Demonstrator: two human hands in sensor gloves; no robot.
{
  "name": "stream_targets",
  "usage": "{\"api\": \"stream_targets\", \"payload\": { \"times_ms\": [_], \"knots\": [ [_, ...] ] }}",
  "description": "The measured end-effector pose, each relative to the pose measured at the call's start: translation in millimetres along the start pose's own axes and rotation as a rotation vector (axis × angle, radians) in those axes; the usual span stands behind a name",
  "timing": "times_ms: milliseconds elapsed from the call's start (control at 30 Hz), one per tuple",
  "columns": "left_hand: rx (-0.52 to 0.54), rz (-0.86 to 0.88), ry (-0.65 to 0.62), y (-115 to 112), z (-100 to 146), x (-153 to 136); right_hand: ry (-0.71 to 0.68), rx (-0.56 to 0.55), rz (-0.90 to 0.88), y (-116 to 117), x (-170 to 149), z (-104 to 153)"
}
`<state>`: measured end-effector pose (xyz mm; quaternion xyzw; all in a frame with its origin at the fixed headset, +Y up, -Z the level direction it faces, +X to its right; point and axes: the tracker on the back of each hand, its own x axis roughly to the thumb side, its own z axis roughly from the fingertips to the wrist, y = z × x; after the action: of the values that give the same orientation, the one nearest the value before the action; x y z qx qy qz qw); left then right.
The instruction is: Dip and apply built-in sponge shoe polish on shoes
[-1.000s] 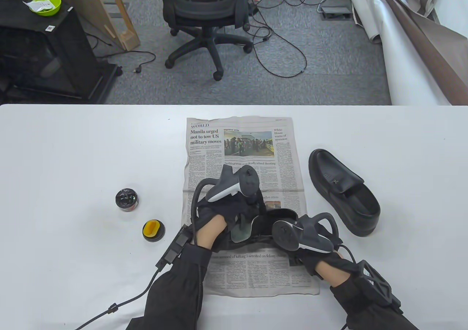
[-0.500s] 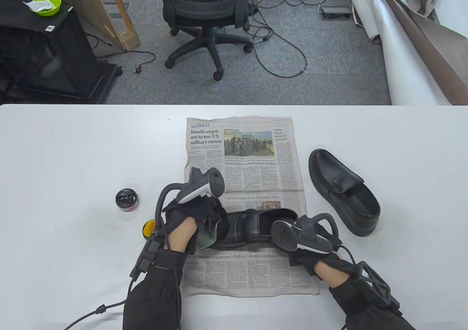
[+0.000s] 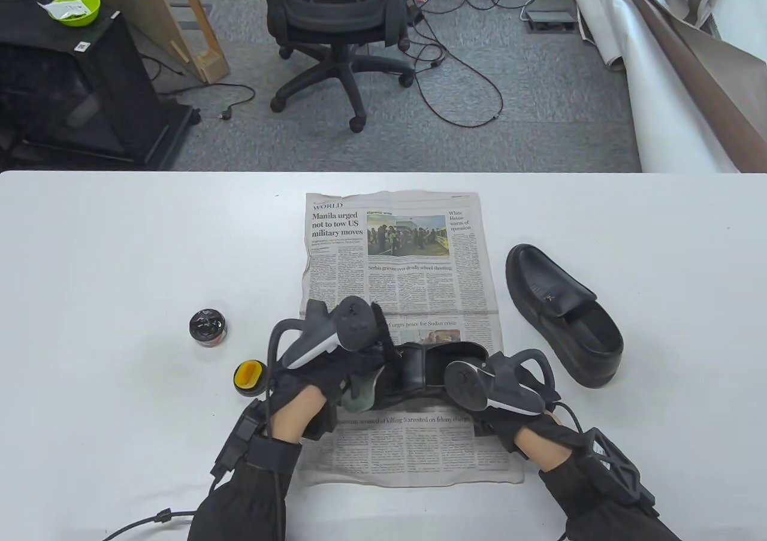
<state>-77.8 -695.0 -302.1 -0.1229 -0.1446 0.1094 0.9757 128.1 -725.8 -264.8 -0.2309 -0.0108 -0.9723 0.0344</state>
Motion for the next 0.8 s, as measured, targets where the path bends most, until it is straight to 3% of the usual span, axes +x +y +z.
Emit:
{"api": "stream_targets", "payload": {
  "times_ms": [167, 400, 633, 800],
  "knots": [
    [-0.008, -0.128, -0.014, -12, -7, 21, -0.007, -0.003, -0.002, 0, 0, 0],
    [-0.087, -0.099, 0.054, -14, -7, 2, -0.006, -0.005, 0.002, 1, 0, 0],
    [-0.157, -0.215, 0.148, -9, 4, -26, 0.002, -0.008, 0.005, 1, 1, 0],
    [-0.15, -0.302, 0.211, -6, 19, -40, 0.008, -0.006, 0.004, 1, 1, 1]
  ]
}}
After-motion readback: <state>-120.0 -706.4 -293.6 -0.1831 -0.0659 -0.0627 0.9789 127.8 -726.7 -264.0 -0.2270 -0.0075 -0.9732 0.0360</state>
